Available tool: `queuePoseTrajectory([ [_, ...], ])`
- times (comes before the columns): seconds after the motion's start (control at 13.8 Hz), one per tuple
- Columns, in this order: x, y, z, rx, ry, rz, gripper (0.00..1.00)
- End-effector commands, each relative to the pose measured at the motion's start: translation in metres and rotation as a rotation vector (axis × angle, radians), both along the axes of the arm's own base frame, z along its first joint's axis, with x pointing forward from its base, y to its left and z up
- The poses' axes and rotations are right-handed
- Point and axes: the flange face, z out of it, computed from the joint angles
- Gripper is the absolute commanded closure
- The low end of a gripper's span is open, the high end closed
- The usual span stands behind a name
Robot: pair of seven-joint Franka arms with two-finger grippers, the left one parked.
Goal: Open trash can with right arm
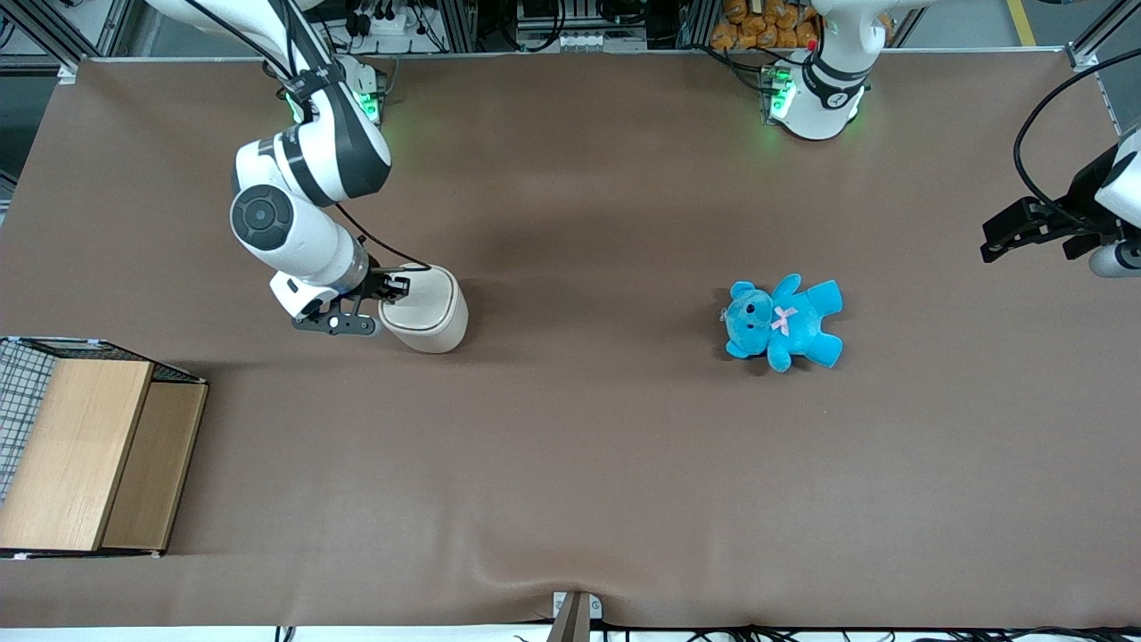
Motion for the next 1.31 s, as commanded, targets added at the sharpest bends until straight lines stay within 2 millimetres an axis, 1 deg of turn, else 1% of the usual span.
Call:
queuePoseTrajectory([
  [0.0, -0.012, 0.001, 0.003, 0.012, -0.010, -0.018, 1.00],
  [0.22, -0.015, 0.000, -0.002, 0.012, -0.012, -0.018, 1.00],
  [0.44, -0.020, -0.004, -0.016, 0.013, -0.033, -0.025, 1.00],
  [0.8, -0.020, -0.004, -0.018, 0.011, -0.029, -0.027, 1.00],
  [0.95, -0.018, -0.003, -0.005, 0.008, -0.004, -0.022, 1.00],
  [1.24, -0.003, 0.000, 0.031, 0.006, 0.036, -0.025, 1.00],
])
